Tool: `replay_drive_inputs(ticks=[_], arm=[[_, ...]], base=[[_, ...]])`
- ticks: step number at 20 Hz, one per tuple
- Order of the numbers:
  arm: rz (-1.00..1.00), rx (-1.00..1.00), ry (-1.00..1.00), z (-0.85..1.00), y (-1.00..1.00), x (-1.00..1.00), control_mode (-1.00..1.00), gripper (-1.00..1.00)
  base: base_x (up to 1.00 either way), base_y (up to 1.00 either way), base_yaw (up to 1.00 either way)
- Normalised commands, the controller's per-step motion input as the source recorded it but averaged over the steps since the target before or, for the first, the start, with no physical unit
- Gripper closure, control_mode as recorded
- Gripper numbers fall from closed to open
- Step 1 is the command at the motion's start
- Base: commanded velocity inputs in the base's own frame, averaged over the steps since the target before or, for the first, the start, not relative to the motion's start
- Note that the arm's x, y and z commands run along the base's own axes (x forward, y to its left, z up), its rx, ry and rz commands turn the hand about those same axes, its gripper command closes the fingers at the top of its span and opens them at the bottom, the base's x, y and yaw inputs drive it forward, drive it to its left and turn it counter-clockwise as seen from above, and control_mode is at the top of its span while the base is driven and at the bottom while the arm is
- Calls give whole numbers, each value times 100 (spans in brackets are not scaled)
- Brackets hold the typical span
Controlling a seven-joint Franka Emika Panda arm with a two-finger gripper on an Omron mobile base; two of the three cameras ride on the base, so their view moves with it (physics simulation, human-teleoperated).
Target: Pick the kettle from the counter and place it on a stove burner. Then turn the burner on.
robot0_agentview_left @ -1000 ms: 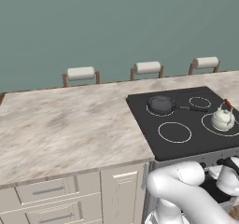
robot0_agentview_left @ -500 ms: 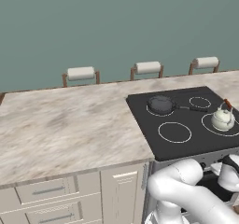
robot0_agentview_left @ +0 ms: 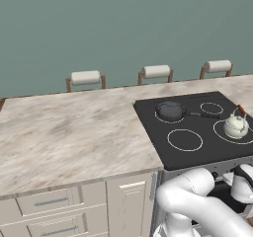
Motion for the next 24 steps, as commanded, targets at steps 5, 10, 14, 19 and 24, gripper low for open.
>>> replay_drive_inputs(ticks=[5, 10, 14, 19, 24], arm=[[0, 0, 0, -21, 0, 0, -100, -100], [0, 0, 0, -10, 0, 0, -100, -100], [0, 0, 0, -12, -1, 0, -100, -100], [0, 0, 0, -11, -7, 4, -100, -100], [0, 0, 0, 0, -18, 1, -100, -100]], base=[[0, 0, 0], [0, 0, 0], [0, 0, 0], [0, 0, 0], [0, 0, 0]])
